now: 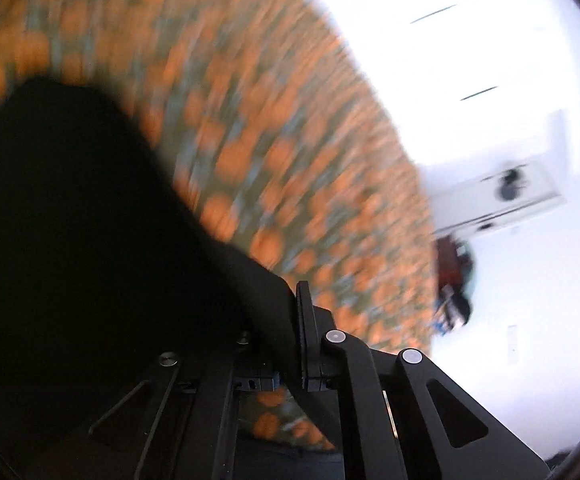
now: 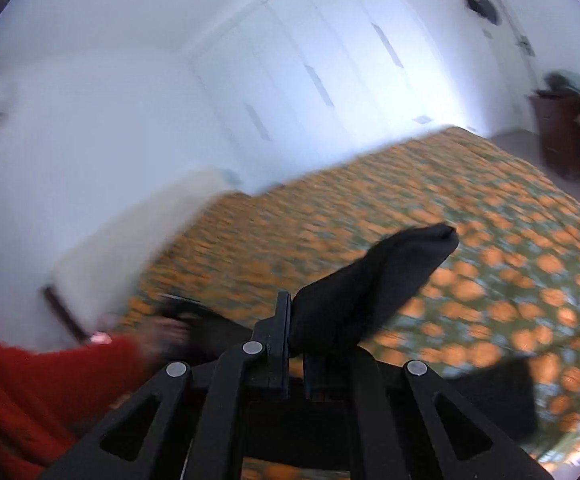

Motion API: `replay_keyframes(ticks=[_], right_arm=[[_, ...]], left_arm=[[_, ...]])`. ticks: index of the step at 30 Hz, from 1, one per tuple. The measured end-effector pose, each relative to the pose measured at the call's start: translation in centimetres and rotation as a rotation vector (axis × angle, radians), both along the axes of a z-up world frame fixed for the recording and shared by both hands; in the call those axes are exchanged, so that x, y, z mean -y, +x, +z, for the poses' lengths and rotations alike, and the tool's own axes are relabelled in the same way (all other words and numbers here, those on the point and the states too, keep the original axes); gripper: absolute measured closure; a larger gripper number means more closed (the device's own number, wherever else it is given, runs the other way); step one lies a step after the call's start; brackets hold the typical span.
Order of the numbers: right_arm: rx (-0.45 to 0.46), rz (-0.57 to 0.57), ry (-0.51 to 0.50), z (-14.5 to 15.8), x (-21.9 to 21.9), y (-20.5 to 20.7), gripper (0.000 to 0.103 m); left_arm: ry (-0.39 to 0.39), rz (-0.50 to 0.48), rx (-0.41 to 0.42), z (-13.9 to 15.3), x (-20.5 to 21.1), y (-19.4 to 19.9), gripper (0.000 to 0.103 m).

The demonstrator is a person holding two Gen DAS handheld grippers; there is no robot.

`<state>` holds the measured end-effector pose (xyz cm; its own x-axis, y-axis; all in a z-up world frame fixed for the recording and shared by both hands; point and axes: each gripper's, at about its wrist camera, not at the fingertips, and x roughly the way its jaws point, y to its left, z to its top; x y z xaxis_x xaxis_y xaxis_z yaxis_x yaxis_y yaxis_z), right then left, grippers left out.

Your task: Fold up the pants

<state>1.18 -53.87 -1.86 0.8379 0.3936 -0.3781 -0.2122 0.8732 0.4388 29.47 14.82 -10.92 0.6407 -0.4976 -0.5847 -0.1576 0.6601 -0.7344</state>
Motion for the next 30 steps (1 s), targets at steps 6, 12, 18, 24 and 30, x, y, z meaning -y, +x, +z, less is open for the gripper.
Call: replay_keyframes(ticks=[6,12,18,24,30], right_arm=[[-0.008,-0.016,0.170,-2.8,1.6,5.5,0.098],[-0.412,-0.158,0.023,-10.4,3.9,6.1,0.098],[-0.750,-0.351,0.037,-19.8,8.1,3.0,0.098],[-0.727,-0.364,-0.037,-19.2,7.9,3.3,0.098],[-0.748,-0.462,-0.060,-19.2,8.9,3.3,0.098]], left_arm=[[0.243,0.079,0.314,9.7,-3.0,-14.1,0.094],[0.263,-0.131,-0.083,-6.3,3.7,-20.5,0.094],[0.264,-0.206,-0.159,-8.8,6.4,-20.8,0.094],[0.267,-0.219,-0.162,-9.6,7.2,-20.1,0.094],[0.322,-0.284,-0.139,-9.5,9.7,-19.8,0.092]])
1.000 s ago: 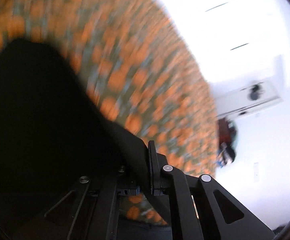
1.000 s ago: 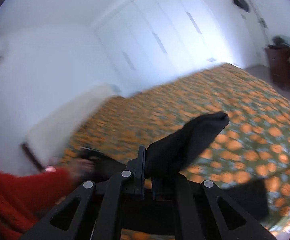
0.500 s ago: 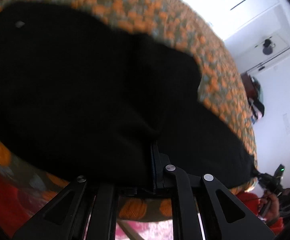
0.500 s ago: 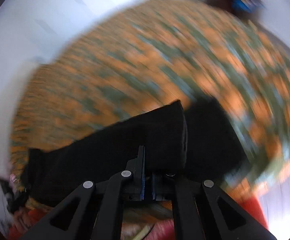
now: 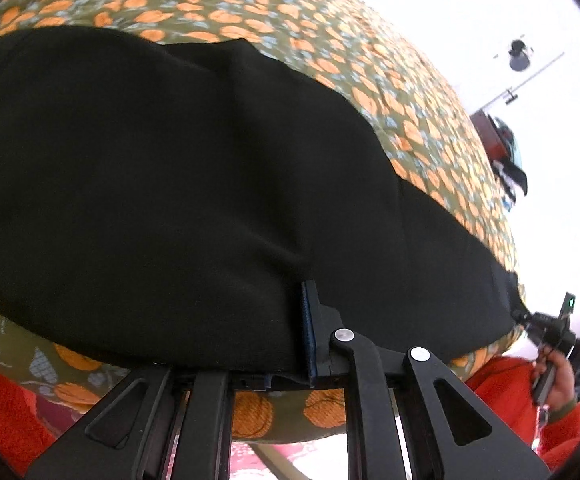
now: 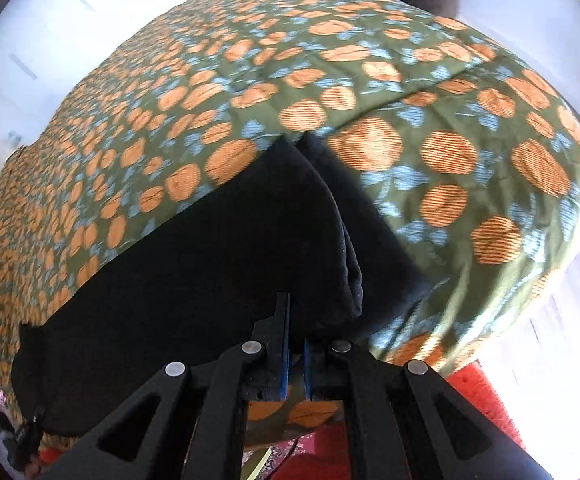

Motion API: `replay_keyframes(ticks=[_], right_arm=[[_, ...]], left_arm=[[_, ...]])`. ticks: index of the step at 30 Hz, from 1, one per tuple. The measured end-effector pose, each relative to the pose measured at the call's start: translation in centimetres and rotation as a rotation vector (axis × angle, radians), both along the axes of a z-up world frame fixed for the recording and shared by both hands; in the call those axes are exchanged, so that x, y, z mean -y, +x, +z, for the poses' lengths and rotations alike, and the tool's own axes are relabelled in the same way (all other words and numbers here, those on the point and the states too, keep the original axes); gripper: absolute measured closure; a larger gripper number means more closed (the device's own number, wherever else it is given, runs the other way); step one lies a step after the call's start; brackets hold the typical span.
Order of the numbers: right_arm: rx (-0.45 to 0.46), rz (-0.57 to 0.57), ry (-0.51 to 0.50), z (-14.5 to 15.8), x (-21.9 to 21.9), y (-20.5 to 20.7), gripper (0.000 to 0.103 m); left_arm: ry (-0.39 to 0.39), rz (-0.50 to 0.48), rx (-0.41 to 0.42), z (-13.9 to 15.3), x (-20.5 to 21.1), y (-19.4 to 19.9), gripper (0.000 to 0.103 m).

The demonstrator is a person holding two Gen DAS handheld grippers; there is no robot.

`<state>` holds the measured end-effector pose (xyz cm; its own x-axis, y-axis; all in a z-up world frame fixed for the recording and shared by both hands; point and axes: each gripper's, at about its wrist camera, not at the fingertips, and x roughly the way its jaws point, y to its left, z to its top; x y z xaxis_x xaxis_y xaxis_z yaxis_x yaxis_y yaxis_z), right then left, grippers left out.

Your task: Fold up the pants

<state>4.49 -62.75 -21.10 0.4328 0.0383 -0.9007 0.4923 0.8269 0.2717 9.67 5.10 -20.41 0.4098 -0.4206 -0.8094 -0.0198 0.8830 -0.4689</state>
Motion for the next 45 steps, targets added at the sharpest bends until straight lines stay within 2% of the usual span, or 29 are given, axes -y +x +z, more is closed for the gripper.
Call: replay_keyframes(ticks=[4,8,16,22,24,25,26,27,28,29,30,31,32,34,37,39,42,45], right_arm=[[-0.001,-0.062,0.006,-0.3,1.2,-0.3,0.098],[-0.001,-0.056,0.001,-0.4,1.2,-0.2,0.098],[0.012,-0.060,0.024,-0.6,1.4,-0.6,0.098],[0.011,-0.059,0.029,-0.7,1.3,-0.6,0.097],[0.006,-0.056,0.023,-0.7,1.2,-0.6,0.097],[0.002,-0.055,0.018,-0.7,1.2,-0.5,0.097],[0.001,-0.054,0.014,-0.7,1.1,-0.4,0.097],[0.001,-0.054,0.007,-0.6,1.0,-0.4,0.096],[0.011,-0.050,0.000,-0.3,0.9,-0.5,0.087],[0.021,-0.047,-0.008,-0.1,0.8,-0.7,0.069],[0.038,-0.045,-0.013,0.2,0.6,-0.9,0.057],[0.074,-0.045,-0.022,1.0,0.5,-1.5,0.035],[0.104,-0.051,-0.041,1.6,0.3,-2.1,0.029],[0.179,-0.103,-0.104,3.2,0.4,-3.8,0.029],[0.278,-0.240,-0.169,5.0,1.2,-6.3,0.028],[0.324,-0.271,-0.175,5.6,1.4,-7.0,0.028],[0.337,-0.208,-0.183,6.0,0.6,-5.9,0.028],[0.328,-0.149,-0.207,6.1,-0.5,-4.7,0.028]], left_arm=[[0.012,-0.013,-0.010,-0.4,0.4,0.7,0.091],[-0.013,0.000,-0.024,-0.9,-0.5,0.4,0.091],[0.012,0.003,-0.018,-0.7,-0.9,-0.1,0.092],[0.070,-0.012,-0.031,-1.0,-0.9,-0.9,0.094],[0.092,-0.016,-0.059,-1.6,-0.6,-0.5,0.090],[0.106,-0.012,-0.065,-1.7,-0.5,-0.5,0.084],[0.117,-0.008,-0.070,-1.6,-0.1,-0.4,0.075],[0.128,-0.005,-0.080,-1.4,-0.2,-0.4,0.060],[0.138,0.001,-0.093,-1.0,-0.5,-0.8,0.053],[0.148,0.015,-0.105,-0.6,-0.9,-1.2,0.044],[0.154,0.034,-0.113,-0.1,-1.3,-1.7,0.043],[0.150,0.051,-0.113,0.6,-1.8,-2.3,0.043],[0.143,0.078,-0.108,1.3,-2.4,-3.0,0.043],[0.153,0.149,-0.063,3.1,-3.8,-4.6,0.043],[0.231,0.231,0.081,6.3,-5.3,-5.3,0.040],[0.277,0.252,0.164,7.5,-5.7,-4.1,0.024],[0.295,0.188,0.217,6.8,-5.4,-0.4,0.024],[0.342,0.115,0.166,3.7,-4.8,3.1,0.026]])
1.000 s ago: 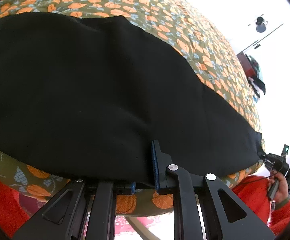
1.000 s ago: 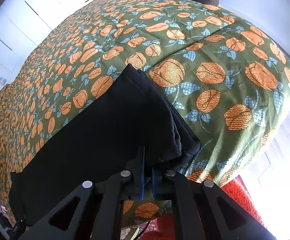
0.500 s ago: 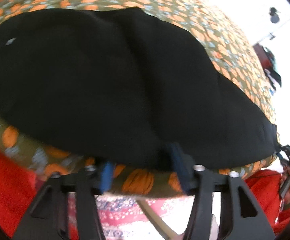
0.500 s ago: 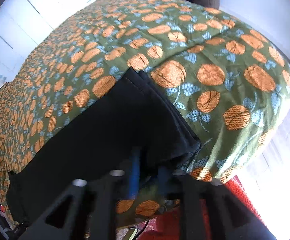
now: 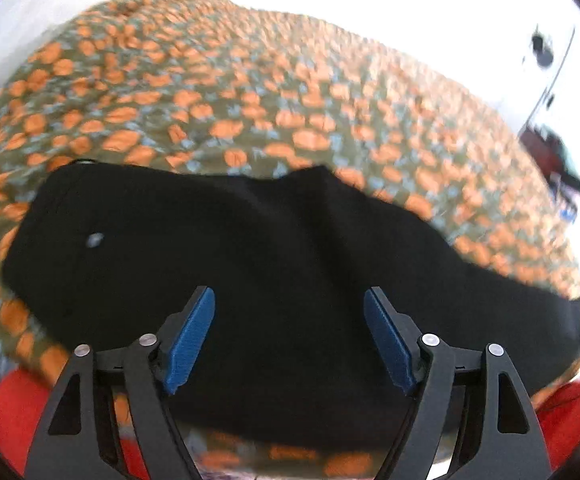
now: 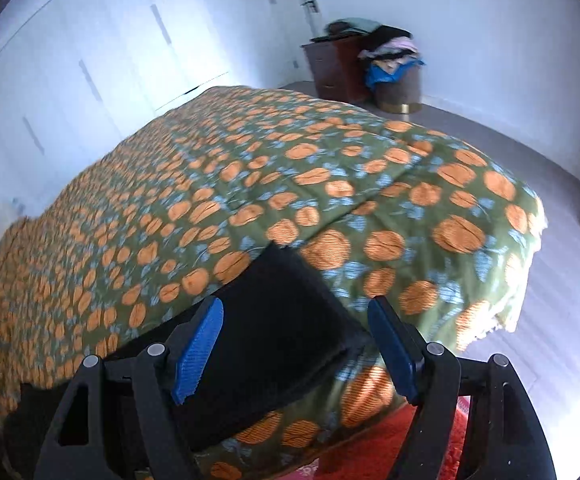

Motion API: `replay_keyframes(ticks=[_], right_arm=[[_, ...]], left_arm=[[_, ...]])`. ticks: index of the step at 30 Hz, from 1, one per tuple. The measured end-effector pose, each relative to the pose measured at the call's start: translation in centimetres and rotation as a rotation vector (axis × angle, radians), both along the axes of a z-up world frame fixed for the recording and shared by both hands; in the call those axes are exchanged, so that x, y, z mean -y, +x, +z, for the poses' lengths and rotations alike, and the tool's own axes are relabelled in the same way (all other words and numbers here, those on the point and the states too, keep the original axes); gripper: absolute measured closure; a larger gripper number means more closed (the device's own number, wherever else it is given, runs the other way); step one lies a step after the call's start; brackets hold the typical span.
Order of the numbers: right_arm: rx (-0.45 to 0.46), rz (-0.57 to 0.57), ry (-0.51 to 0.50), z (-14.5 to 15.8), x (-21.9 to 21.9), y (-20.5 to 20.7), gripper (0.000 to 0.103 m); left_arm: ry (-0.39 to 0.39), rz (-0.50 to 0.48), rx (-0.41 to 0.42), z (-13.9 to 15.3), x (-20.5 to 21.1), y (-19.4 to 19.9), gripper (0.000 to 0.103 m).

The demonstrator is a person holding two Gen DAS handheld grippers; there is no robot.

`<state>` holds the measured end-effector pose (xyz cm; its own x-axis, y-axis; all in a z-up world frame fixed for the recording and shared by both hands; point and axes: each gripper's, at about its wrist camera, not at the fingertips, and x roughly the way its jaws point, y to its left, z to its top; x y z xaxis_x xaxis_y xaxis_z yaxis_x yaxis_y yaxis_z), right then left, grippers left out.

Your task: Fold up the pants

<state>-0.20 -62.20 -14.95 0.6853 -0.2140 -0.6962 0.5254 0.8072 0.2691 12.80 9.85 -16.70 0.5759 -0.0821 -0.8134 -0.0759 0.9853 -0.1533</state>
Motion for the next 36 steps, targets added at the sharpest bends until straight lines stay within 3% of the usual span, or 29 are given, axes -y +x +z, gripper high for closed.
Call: replay_keyframes(ticks=[2,4,11,16,20,22,24,25,26,28,30,33,36], right_arm=[[-0.009,0.023,-0.009,-0.1,-0.7,0.4,0.028],[-0.017,0.037,-0.007,-0.4,-1.0,0.5,0.028],[-0.030,0.068,0.071,-1.2,-0.3,0.5,0.028],[-0.054,0.326,0.153,-0.6,-1.9,3.8,0.028],[-0.216,0.533,0.213,-3.1,-3.9,7.8,0.029],[-0.340,0.501,0.171,-5.4,-2.6,9.4,0.029],[-0.384,0.420,0.150,-6.5,0.3,9.9,0.032],[-0.376,0.386,0.156,-6.4,1.5,9.9,0.039],[-0.341,0.341,0.191,-6.0,3.5,9.6,0.039],[-0.330,0.240,0.152,-4.6,6.2,8.8,0.039],[-0.290,0.240,0.189,-3.7,7.6,8.0,0.039],[-0.235,0.287,0.332,-3.4,8.3,6.5,0.039],[-0.282,0.282,0.385,-4.5,7.9,5.3,0.039]], left_arm=[[0.049,0.012,-0.029,-2.0,0.0,0.9,0.034],[0.094,0.044,-0.068,-4.2,-1.2,0.6,0.036],[0.067,0.036,-0.054,-4.4,-2.3,-0.2,0.037],[0.093,0.036,-0.055,-4.4,-1.8,-0.1,0.034],[0.103,0.036,-0.056,-4.5,-1.7,0.1,0.033],[0.102,0.035,-0.056,-4.5,-1.7,0.0,0.033],[0.105,0.032,-0.055,-4.5,-1.7,0.1,0.032],[0.106,0.030,-0.055,-4.5,-1.7,0.1,0.031],[0.108,0.029,-0.054,-4.6,-1.6,0.1,0.030],[0.109,0.025,-0.052,-4.7,-1.5,0.2,0.027],[0.116,0.023,-0.051,-4.8,-1.3,0.3,0.023],[0.133,0.020,-0.052,-4.9,-0.9,0.4,0.020],[0.132,0.022,-0.053,-4.9,-1.0,0.4,0.019]])
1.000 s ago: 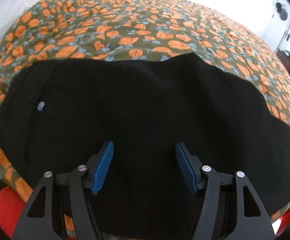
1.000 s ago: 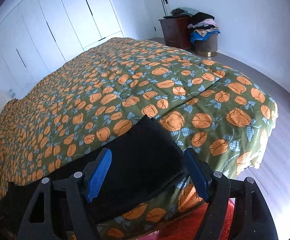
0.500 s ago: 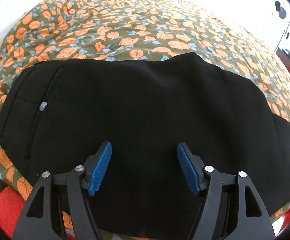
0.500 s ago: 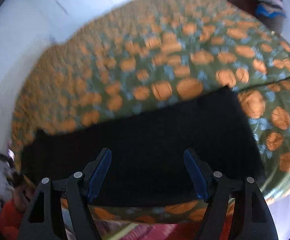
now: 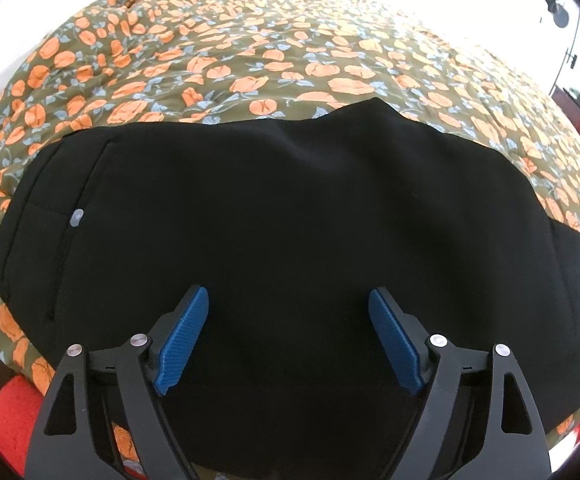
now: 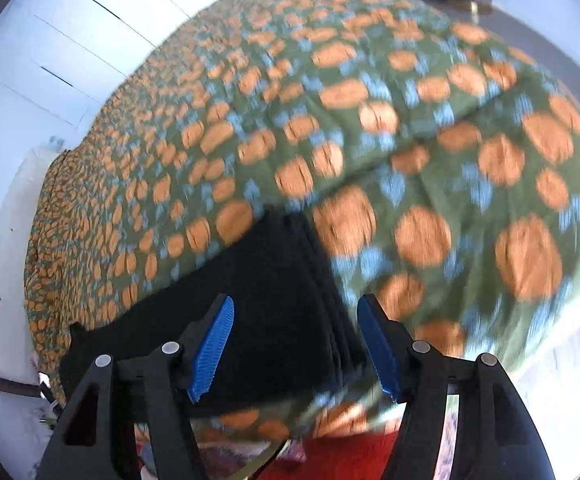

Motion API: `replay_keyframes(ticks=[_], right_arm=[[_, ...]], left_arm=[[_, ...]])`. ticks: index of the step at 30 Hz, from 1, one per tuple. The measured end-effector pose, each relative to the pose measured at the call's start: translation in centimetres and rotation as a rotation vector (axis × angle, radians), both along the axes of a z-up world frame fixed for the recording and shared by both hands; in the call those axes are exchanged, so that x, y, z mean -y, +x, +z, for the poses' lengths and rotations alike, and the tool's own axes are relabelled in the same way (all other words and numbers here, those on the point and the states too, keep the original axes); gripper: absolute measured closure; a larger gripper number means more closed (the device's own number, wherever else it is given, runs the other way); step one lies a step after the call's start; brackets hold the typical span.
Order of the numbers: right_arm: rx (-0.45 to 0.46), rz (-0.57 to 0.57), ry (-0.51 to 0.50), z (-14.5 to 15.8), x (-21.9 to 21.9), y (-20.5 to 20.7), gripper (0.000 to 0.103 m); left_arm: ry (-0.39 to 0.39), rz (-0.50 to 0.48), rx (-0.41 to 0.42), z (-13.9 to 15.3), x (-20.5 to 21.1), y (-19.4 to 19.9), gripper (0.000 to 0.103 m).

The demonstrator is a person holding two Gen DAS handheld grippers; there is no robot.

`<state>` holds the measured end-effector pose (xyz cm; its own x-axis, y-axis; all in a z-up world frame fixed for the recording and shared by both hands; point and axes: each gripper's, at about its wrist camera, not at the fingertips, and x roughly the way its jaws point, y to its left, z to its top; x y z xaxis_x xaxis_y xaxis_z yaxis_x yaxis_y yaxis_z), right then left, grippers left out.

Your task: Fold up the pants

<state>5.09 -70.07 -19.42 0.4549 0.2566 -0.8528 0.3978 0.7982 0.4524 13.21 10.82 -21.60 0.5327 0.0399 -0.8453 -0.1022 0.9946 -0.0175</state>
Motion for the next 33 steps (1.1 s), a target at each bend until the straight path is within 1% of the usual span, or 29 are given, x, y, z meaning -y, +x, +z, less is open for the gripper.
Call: replay_keyframes(ticks=[1,4,6,7,8,10,11,13,14,16,18,19,21,22,23,24,26,28,29,31,33], right_arm=[[-0.018,-0.018,0.004,-0.4,-0.1,-0.4,0.038],[-0.037,-0.098,0.062,-1.5,0.3,-2.1,0.038],[-0.042,-0.145,0.131,-2.3,0.7,-3.1,0.037],[-0.059,-0.180,0.193,-2.9,0.7,-3.8,0.037],[-0.057,-0.197,0.238,-3.1,0.6,-3.8,0.037],[-0.023,-0.199,0.352,-3.4,-0.3,-3.9,0.037],[-0.021,-0.197,0.379,-3.4,-0.7,-3.8,0.037],[-0.029,-0.189,0.372,-3.8,-1.8,-3.0,0.037],[-0.056,-0.199,0.341,-4.3,-2.1,-2.6,0.037],[-0.074,-0.235,0.336,-5.5,-2.4,-2.2,0.037],[-0.069,-0.264,0.332,-6.2,-2.3,-2.2,0.037],[-0.036,-0.281,0.339,-6.5,-2.5,-2.2,0.037],[0.026,-0.308,0.342,-6.4,-2.3,-2.6,0.048],[0.052,-0.327,0.336,-6.1,-2.0,-3.1,0.061],[0.069,-0.349,0.333,-6.0,-1.8,-3.4,0.071],[0.075,-0.372,0.341,-6.1,-1.6,-3.8,0.074],[0.063,-0.391,0.360,-6.5,-1.1,-3.9,0.084],[0.067,-0.389,0.352,-6.2,-1.1,-3.9,0.092],[0.084,-0.378,0.327,-5.6,-1.3,-3.9,0.093],[0.159,-0.336,0.262,-3.1,-2.2,-3.9,0.093],[0.232,-0.299,0.258,-0.9,-3.4,-3.9,0.093]], left_arm=[[-0.002,0.000,0.000,0.0,0.0,0.0,0.019],[-0.005,0.001,0.001,0.0,0.0,0.0,0.019],[-0.004,0.001,0.001,0.0,0.0,0.0,0.019],[-0.004,0.002,0.001,0.0,0.0,0.0,0.019],[-0.005,0.003,0.002,0.0,0.0,-0.1,0.019],[-0.008,0.005,0.002,0.0,0.0,0.0,0.018],[-0.009,0.007,0.001,0.0,0.0,0.0,0.017],[-0.008,0.008,-0.001,0.0,0.0,0.1,0.016],[-0.008,0.008,-0.002,0.0,0.0,0.1,0.016],[-0.011,0.007,-0.003,0.0,0.0,0.1,0.016],[-0.016,0.006,-0.002,0.0,-0.1,0.0,0.016],[-0.014,0.006,-0.002,0.0,-0.1,0.0,0.016],[-0.010,0.004,-0.001,0.1,-0.1,0.1,0.015],[-0.009,0.002,-0.001,0.0,-0.1,0.1,0.014],[-0.008,0.002,-0.001,0.0,-0.1,0.1,0.014],[-0.008,0.002,-0.001,0.0,0.0,0.1,0.013],[-0.008,0.003,-0.001,0.0,0.0,0.2,0.013],[-0.012,0.002,-0.003,0.0,0.0,0.2,0.013],[-0.021,0.004,-0.006,0.2,-0.1,0.1,0.013],[-0.058,0.013,-0.010,0.7,-0.4,-0.2,0.014],[-0.128,0.016,0.001,1.4,-1.0,-0.7,0.015]])
